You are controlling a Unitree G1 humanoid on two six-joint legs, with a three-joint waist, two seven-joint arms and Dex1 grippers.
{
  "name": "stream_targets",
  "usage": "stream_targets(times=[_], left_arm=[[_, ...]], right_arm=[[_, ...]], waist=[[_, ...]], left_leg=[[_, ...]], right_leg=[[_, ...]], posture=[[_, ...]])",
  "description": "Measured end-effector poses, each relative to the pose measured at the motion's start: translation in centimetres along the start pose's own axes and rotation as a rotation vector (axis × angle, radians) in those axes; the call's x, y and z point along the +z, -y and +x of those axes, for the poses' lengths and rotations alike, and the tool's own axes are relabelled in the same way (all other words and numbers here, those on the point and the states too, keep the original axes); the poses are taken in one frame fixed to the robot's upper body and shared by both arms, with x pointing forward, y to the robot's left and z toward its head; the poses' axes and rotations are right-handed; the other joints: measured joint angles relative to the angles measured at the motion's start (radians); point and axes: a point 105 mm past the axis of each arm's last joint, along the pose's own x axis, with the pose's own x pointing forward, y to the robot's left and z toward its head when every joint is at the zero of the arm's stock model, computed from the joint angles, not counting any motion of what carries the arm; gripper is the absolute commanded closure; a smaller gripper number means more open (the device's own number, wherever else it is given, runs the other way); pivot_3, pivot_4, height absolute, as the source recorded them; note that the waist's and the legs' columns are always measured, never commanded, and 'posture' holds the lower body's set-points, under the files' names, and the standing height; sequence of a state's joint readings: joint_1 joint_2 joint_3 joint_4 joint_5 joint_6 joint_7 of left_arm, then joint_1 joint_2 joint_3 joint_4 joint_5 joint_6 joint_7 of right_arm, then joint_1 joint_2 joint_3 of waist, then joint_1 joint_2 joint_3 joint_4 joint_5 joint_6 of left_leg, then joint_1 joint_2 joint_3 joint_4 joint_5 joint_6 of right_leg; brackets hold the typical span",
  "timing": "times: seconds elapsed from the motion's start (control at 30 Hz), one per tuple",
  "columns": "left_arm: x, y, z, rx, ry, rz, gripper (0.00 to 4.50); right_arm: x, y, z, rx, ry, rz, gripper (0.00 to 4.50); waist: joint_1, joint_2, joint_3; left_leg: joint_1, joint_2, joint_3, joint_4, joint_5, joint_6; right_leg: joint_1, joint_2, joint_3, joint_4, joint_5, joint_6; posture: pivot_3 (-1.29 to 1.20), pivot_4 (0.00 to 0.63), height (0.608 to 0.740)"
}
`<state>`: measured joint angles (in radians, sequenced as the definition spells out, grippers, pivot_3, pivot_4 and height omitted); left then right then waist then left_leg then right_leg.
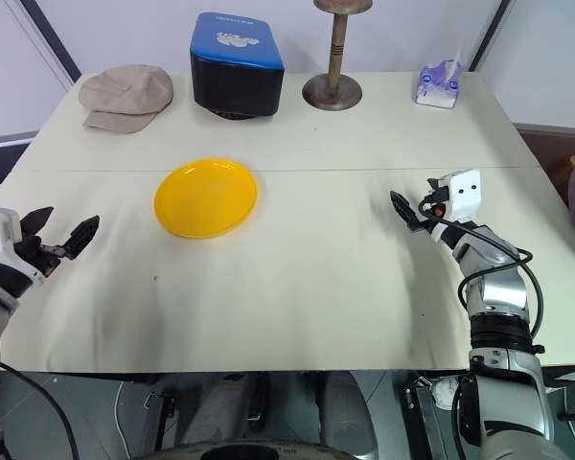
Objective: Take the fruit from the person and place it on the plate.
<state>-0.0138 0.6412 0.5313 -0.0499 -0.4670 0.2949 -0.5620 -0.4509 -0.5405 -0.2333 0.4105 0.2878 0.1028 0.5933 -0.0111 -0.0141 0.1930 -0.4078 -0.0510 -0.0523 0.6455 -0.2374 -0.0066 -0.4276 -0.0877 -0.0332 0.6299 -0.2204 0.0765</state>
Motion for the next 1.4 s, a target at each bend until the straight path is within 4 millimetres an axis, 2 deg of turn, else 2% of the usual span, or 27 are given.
stream_targets(times=[1.17, 1.4], left_arm=[[0.04, 0.01, 0.01, -0.002, 0.0, 0.002, 0.0], [0.72, -0.08, 0.18, -0.014, 0.01, 0.022, 0.0]], right_arm=[[0.49, -0.39, 0.22, 0.0, 0.005, -0.006, 0.01], [0.45, -0.44, 0.25, 0.0, 0.004, -0.007, 0.01]], waist=[[0.0, 0.0, 0.0], [0.0, 0.0, 0.0]], left_leg=[[0.0, 0.0, 0.0, 0.0, 0.0, 0.0], [0.0, 0.0, 0.0, 0.0, 0.0, 0.0]], right_leg=[[0.0, 0.0, 0.0, 0.0, 0.0, 0.0], [0.0, 0.0, 0.0, 0.0, 0.0, 0.0]], posture=[[0.0, 0.15, 0.74], [0.0, 0.15, 0.74]])
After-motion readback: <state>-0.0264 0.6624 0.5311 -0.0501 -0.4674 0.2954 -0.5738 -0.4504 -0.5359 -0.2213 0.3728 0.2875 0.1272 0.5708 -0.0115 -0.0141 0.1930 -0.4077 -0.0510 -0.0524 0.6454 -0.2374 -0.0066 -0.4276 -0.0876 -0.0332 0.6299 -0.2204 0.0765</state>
